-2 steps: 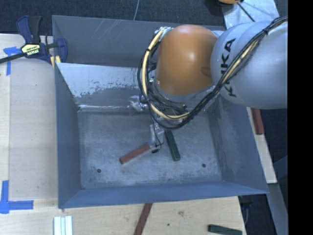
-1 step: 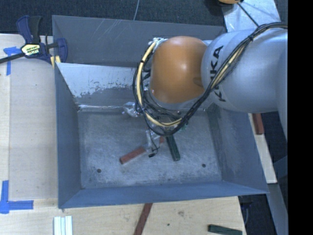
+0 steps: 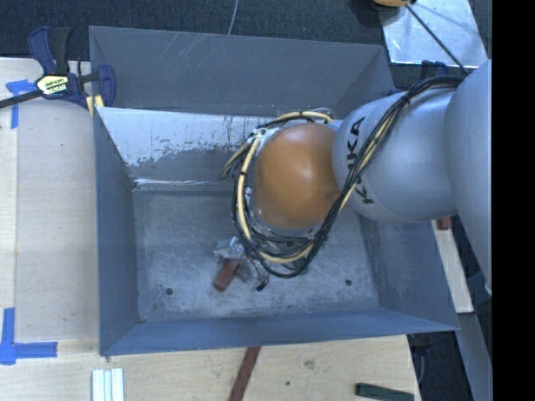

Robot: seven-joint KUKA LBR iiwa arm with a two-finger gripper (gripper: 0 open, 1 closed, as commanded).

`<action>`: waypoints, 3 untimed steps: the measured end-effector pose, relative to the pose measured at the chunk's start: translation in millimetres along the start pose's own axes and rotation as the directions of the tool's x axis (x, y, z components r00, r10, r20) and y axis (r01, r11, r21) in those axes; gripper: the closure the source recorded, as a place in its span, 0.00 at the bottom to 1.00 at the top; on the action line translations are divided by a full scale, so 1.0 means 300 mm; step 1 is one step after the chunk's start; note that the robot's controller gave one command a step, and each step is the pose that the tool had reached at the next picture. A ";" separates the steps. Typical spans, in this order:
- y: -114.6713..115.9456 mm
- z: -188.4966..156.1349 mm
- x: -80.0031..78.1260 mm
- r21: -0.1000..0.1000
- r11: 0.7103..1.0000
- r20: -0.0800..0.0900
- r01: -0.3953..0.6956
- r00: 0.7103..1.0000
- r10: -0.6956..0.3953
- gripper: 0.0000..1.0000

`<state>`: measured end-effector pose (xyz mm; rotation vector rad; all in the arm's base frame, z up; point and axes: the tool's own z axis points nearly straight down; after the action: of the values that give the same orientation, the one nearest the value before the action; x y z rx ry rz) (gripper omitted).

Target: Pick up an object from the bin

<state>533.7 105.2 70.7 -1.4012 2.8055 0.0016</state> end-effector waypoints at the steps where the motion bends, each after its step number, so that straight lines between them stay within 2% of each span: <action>1: 0.000 0.000 0.000 0.000 1.000 0.000 -0.002 1.000 0.002 1.00; 2: -0.001 0.000 0.000 -0.001 1.000 -0.001 -0.003 1.000 0.003 1.00; 3: -0.092 -0.406 0.059 0.000 0.999 -0.003 -0.033 0.999 0.033 1.00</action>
Offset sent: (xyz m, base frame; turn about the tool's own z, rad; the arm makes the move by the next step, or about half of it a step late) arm 0.0000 0.0000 0.0000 0.0000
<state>544.6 74.2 192.5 -1.3565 2.8304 0.0004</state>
